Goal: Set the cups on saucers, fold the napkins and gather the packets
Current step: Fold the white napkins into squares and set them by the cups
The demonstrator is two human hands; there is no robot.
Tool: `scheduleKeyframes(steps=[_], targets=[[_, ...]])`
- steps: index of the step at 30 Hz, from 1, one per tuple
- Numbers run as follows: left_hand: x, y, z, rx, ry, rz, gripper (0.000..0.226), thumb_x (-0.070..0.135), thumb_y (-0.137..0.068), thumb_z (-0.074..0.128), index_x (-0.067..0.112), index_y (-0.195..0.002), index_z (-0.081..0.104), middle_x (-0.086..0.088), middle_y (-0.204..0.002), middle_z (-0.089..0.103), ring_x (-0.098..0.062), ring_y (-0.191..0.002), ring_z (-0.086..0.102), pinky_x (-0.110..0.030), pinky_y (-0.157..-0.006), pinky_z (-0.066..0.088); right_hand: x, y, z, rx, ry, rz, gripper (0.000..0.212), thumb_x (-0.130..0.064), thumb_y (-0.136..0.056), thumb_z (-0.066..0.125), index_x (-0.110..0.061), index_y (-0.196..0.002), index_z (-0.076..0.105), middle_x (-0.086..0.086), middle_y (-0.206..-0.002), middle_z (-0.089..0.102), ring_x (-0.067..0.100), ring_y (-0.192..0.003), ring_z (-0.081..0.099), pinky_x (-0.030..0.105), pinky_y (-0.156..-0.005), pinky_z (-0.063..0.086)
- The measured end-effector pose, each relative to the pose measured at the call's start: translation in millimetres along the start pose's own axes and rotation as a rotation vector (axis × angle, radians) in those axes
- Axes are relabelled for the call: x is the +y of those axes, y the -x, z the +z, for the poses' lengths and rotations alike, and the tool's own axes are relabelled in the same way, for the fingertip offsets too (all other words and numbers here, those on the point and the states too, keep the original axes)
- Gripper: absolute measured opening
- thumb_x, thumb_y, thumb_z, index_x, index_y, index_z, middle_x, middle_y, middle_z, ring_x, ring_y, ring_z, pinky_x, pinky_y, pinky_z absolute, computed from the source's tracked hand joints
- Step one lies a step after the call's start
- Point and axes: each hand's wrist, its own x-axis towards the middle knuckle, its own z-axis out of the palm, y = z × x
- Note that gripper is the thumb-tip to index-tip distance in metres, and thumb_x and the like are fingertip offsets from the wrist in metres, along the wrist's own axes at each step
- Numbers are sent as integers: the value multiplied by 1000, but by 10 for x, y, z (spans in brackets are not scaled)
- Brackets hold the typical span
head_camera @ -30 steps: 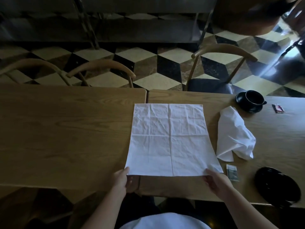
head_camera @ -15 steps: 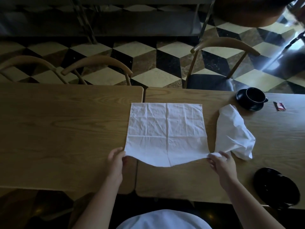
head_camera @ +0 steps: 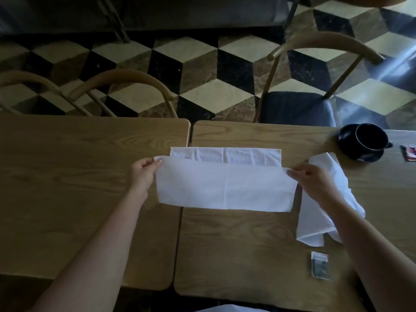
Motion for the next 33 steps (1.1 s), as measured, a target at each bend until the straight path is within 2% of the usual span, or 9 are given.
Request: scheduleKeyframes(steps=[3,9,13,19,22,25,28,30,33], targets=[[54,-326,218,23,-79,6,16,22,-87,73,21,-74,64,7,-72,64,-7,-62,57,-22,-55,41,-62,-401,47,-41,76,-47,27,-44,-87,72,-28,-65,68,-12,-52,60,6,-51,57,20,-45,38],[-8,-835,556,12,-156,-43,21,17,-92,66,19,-72,58,3,-71,59,-9,-63,51,-24,-56,38,21,-1112,373,-125,-84,86,22,-25,-92,68,-3,-92,73,8,-72,62,20,-62,54,30,-57,41],[-105,-1060,696,6,-171,-86,10,18,-92,65,15,-83,61,-1,-75,60,-14,-68,53,-29,-64,42,99,-1370,550,-126,-37,89,20,-21,-94,62,-3,-92,72,14,-75,66,25,-66,58,37,-64,45],[-257,-1151,800,11,-263,-95,16,18,-92,65,17,-79,57,1,-66,50,-15,-64,45,-26,-55,36,171,-1518,673,-81,44,114,21,-23,-94,60,-8,-85,71,10,-69,66,30,-65,62,35,-61,48],[-167,-1102,828,76,-324,-88,13,20,-90,66,13,-95,56,-3,-83,57,-23,-80,56,-30,-62,43,106,-1530,660,-13,130,83,25,-28,-92,60,-5,-82,67,14,-77,68,34,-70,62,38,-61,49],[-178,-741,874,187,-655,258,16,20,-89,64,14,-100,54,-3,-96,54,-24,-90,54,-39,-74,47,34,-1253,689,146,256,-55,26,-27,-93,61,-10,-113,62,9,-113,59,23,-91,59,33,-76,47],[-373,-104,1072,-175,-700,491,5,19,-90,59,21,-86,56,5,-82,58,-12,-72,54,-26,-60,41,-112,-666,1096,-16,191,-187,20,-18,-94,59,-18,-114,61,3,-107,63,19,-83,64,36,-73,54],[-545,266,1235,-445,-627,366,13,24,-90,59,27,-77,58,10,-68,60,-2,-62,56,-22,-57,39,-197,-271,1501,-308,72,-182,17,-11,-93,58,-15,-109,64,2,-92,70,18,-77,67,35,-72,56],[-736,537,1379,-500,-530,187,14,27,-89,63,22,-77,62,9,-66,66,-2,-63,61,-22,-59,46,-191,125,1923,-511,-78,-85,16,-7,-92,57,-13,-104,67,0,-92,73,14,-84,69,29,-78,56]])
